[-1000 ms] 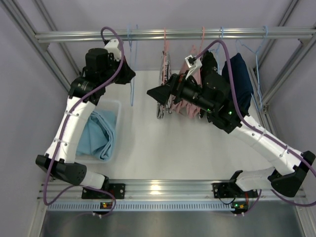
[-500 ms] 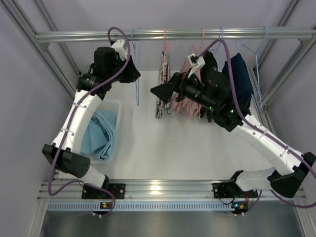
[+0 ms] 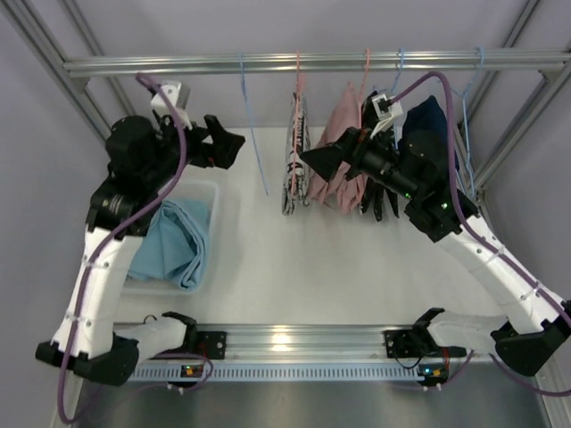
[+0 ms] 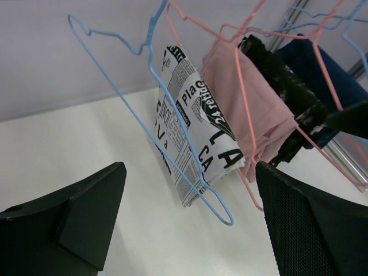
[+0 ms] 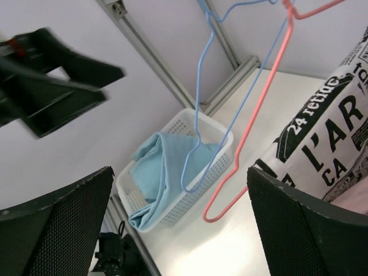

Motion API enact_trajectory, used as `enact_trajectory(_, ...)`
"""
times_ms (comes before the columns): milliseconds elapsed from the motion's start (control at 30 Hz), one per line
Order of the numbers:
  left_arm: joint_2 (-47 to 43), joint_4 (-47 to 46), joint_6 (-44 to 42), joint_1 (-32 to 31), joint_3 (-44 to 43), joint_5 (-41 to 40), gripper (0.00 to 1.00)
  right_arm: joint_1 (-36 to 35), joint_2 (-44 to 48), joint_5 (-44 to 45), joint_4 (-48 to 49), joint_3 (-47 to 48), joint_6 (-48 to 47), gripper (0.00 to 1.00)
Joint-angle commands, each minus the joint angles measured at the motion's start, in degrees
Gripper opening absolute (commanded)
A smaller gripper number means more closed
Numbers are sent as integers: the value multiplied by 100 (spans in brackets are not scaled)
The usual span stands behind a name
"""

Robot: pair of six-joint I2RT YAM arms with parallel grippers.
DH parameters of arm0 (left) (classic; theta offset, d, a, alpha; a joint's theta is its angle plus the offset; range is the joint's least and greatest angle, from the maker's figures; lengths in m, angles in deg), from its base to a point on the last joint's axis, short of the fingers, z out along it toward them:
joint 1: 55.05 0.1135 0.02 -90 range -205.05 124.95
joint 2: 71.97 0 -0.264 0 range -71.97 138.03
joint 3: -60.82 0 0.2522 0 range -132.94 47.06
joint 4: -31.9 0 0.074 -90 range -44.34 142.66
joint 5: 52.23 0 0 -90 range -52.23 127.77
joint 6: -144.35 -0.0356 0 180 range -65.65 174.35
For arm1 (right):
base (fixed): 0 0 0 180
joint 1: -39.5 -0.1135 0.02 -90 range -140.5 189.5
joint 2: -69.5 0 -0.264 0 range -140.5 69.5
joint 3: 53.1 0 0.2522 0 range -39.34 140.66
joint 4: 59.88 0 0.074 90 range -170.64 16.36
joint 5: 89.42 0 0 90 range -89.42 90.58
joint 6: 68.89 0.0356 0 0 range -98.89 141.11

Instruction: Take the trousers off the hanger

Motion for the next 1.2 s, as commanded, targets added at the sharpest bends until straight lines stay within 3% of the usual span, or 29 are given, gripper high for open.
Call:
enact_trajectory(0, -731, -502, -271, 24, 336, 133, 99, 455, 76, -956, 530, -160, 341, 97)
enact_trajectory(100, -1040, -397, -429, 24, 581, 203, 99, 675, -179, -1266, 714, -37, 579, 85)
enact_trajectory(433, -1472, -485, -561, 24, 1329, 1433, 94, 693, -846, -1460, 1286, 104, 939, 71)
enact_trajectory(667, -1481, -572, -482, 24, 1277, 1408, 94, 693, -1497, -1320, 1954, 287, 1396, 58)
enact_trajectory(1033, -1428, -660, -377, 24, 1242, 1398, 96, 675, -2226, -1091, 2604, 508, 1739, 53)
enact_trajectory(1167, -1411, -678, -385, 24, 1259, 1372, 96, 667, -2359, -1187, 2939, 508, 1959, 46)
